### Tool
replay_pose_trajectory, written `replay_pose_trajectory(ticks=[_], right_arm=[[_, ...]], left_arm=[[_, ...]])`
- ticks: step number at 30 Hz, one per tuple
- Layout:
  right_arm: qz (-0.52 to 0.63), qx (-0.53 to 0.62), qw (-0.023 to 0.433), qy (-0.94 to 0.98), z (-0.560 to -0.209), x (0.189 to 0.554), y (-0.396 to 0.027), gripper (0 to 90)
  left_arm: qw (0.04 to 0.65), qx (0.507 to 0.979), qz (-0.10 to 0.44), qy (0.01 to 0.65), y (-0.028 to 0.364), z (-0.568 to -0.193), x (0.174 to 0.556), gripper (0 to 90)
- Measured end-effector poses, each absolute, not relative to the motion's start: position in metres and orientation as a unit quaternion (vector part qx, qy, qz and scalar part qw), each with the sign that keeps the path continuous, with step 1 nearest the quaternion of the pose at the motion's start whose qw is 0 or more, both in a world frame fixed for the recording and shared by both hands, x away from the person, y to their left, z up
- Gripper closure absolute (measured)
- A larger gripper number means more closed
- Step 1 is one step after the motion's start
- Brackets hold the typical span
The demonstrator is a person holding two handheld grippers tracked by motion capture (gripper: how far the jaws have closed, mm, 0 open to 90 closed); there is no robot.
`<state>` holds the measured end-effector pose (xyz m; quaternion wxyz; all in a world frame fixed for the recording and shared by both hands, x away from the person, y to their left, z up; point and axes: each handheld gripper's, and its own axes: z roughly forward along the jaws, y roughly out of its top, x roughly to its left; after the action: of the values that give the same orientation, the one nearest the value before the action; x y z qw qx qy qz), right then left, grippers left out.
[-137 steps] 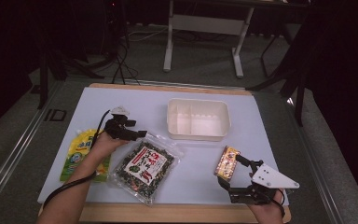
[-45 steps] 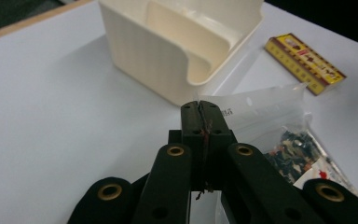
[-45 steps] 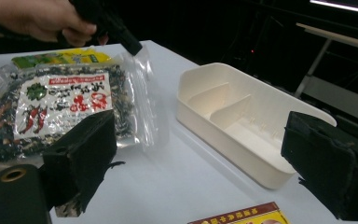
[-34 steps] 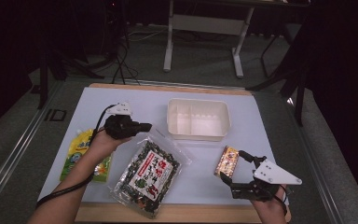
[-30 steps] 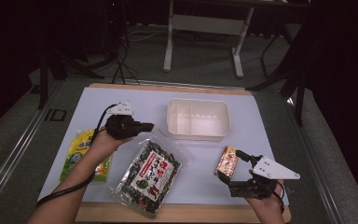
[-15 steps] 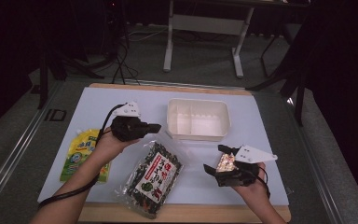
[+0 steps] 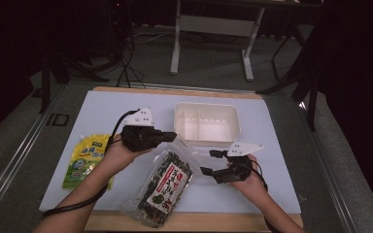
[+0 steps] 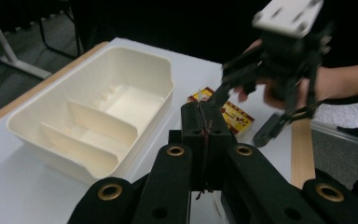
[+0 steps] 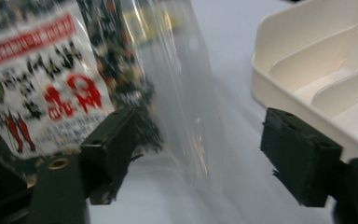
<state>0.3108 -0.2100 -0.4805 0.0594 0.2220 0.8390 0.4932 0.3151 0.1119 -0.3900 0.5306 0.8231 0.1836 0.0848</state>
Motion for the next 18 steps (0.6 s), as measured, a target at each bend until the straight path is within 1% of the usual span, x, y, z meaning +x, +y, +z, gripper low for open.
replay_pose_trajectory(ticks=[4, 6, 8, 9, 10, 11, 12, 13, 14, 16, 18], right_arm=[[0.476, 0.216, 0.053, 0.851, -0.491, 0.321, -0.207, 26.8], [0.472, 0.21, 0.04, 0.855, -0.495, 0.325, -0.205, 27.2], [0.468, 0.196, 0.018, 0.861, -0.497, 0.326, -0.203, 31.9], [0.466, 0.19, 0.016, 0.864, -0.497, 0.325, -0.201, 33.9], [0.462, 0.183, 0.006, 0.868, -0.497, 0.324, -0.2, 38.9], [0.458, 0.176, -0.006, 0.871, -0.497, 0.323, -0.199, 40.1], [0.456, 0.169, -0.005, 0.874, -0.496, 0.321, -0.198, 45.3], [0.45, 0.161, -0.016, 0.878, -0.495, 0.319, -0.197, 52.2], [0.447, 0.153, -0.022, 0.881, -0.494, 0.317, -0.196, 52.7], [0.434, 0.14, -0.03, 0.889, -0.492, 0.314, -0.195, 74.0], [0.433, 0.131, -0.06, 0.89, -0.49, 0.313, -0.196, 83.9]], left_arm=[[0.535, 0.823, 0.085, 0.173, 0.109, -0.385, 0.309, 90.0], [0.536, 0.823, 0.084, 0.166, 0.108, -0.382, 0.307, 90.0], [0.54, 0.822, 0.08, 0.163, 0.107, -0.38, 0.305, 90.0], [0.541, 0.821, 0.084, 0.162, 0.107, -0.379, 0.304, 90.0], [0.543, 0.82, 0.082, 0.161, 0.107, -0.379, 0.303, 90.0], [0.542, 0.821, 0.08, 0.159, 0.107, -0.378, 0.303, 90.0], [0.544, 0.82, 0.081, 0.159, 0.107, -0.377, 0.302, 90.0], [0.543, 0.821, 0.076, 0.157, 0.107, -0.377, 0.302, 90.0], [0.542, 0.823, 0.075, 0.153, 0.107, -0.376, 0.301, 90.0], [0.542, 0.824, 0.068, 0.149, 0.107, -0.375, 0.3, 90.0], [0.54, 0.826, 0.066, 0.148, 0.108, -0.374, 0.299, 90.0]])
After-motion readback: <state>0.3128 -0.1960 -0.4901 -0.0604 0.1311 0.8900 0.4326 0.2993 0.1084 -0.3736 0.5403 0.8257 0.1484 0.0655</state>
